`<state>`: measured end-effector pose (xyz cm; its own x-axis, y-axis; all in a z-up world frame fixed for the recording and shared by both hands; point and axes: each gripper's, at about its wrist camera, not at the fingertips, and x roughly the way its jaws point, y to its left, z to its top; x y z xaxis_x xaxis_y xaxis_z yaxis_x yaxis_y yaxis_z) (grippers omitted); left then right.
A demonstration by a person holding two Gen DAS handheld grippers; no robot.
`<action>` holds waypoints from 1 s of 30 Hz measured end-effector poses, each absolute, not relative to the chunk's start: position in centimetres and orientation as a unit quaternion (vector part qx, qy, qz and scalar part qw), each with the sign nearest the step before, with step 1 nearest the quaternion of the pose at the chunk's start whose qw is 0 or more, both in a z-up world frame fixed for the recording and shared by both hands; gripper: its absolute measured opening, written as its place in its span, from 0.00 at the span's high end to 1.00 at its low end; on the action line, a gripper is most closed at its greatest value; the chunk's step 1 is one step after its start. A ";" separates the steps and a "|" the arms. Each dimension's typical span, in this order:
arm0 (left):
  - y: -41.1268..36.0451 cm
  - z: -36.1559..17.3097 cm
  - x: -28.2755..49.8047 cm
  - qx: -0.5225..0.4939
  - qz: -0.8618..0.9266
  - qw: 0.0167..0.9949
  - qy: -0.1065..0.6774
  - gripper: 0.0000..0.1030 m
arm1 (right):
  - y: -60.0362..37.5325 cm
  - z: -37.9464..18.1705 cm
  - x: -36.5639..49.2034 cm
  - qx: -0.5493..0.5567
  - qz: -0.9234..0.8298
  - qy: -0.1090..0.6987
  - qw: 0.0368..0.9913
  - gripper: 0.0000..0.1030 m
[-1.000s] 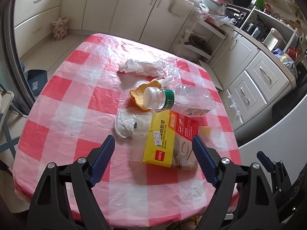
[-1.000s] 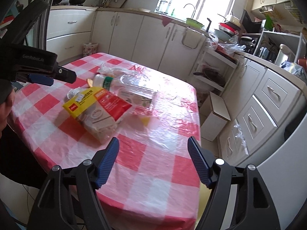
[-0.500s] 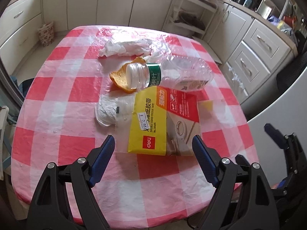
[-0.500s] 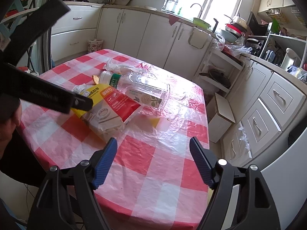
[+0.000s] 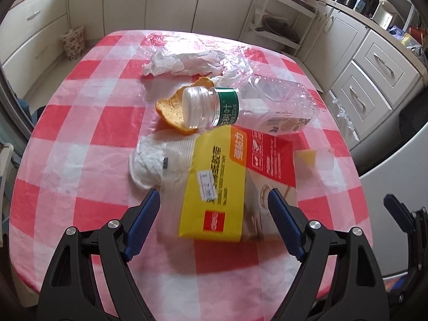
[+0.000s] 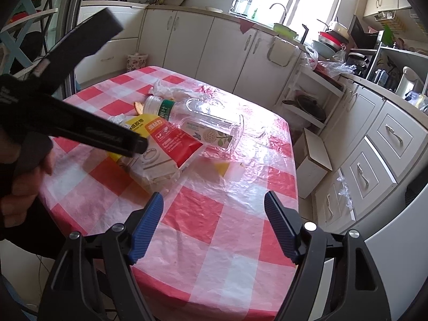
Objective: Collect trash
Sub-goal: 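Grasp the yellow bread bag with the left gripper while the right grasps a tissue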
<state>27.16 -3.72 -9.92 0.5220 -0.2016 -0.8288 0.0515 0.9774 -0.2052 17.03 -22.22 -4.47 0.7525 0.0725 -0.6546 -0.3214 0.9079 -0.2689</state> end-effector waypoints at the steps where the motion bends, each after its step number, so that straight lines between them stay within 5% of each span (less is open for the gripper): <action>1: -4.0 -10.0 27.3 -0.073 -0.075 0.868 0.485 0.43 | -22.2 -4.5 17.1 -0.186 0.108 0.336 0.917 0.27; 3: -4.5 -10.4 27.6 -0.062 -0.080 0.863 0.495 0.82 | -22.2 -4.6 17.1 -0.186 0.108 0.337 0.917 0.27; 5: -4.4 -10.4 27.6 -0.074 -0.097 0.857 0.500 0.95 | -22.2 -4.6 17.1 -0.185 0.108 0.337 0.917 0.27; 11: -3.3 -9.2 27.2 -0.115 -0.121 0.857 0.488 0.99 | -22.6 -4.6 17.5 -0.176 0.103 0.341 0.918 0.27; 13: -2.9 -9.5 27.5 -0.130 -0.118 0.853 0.492 0.80 | -22.9 -4.8 17.7 -0.167 0.104 0.345 0.918 0.27; 14: -2.7 -9.7 27.5 -0.137 -0.111 0.852 0.492 0.44 | -23.0 -4.9 17.9 -0.162 0.104 0.348 0.918 0.27; 15: -2.5 -9.7 27.5 -0.142 -0.099 0.855 0.489 0.19 | -23.1 -4.9 18.0 -0.158 0.104 0.350 0.917 0.27; 22: -4.5 -10.2 28.3 -0.089 -0.072 0.873 0.474 0.18 | -23.0 -5.3 18.7 -0.150 0.113 0.356 0.915 0.27; 23: -5.1 -10.3 28.3 -0.071 -0.071 0.876 0.472 0.24 | -22.9 -5.4 18.9 -0.150 0.114 0.357 0.915 0.27; 24: -5.8 -10.5 28.4 -0.050 -0.075 0.876 0.473 0.52 | -22.9 -5.4 19.0 -0.150 0.115 0.358 0.914 0.27; 27: -7.4 -10.7 28.3 -0.002 -0.094 0.871 0.482 0.91 | -22.8 -5.5 19.3 -0.151 0.116 0.358 0.914 0.27; 30: -6.7 -9.4 28.0 -0.021 -0.113 0.870 0.479 1.00 | -23.0 -5.4 19.5 -0.150 0.112 0.358 0.915 0.28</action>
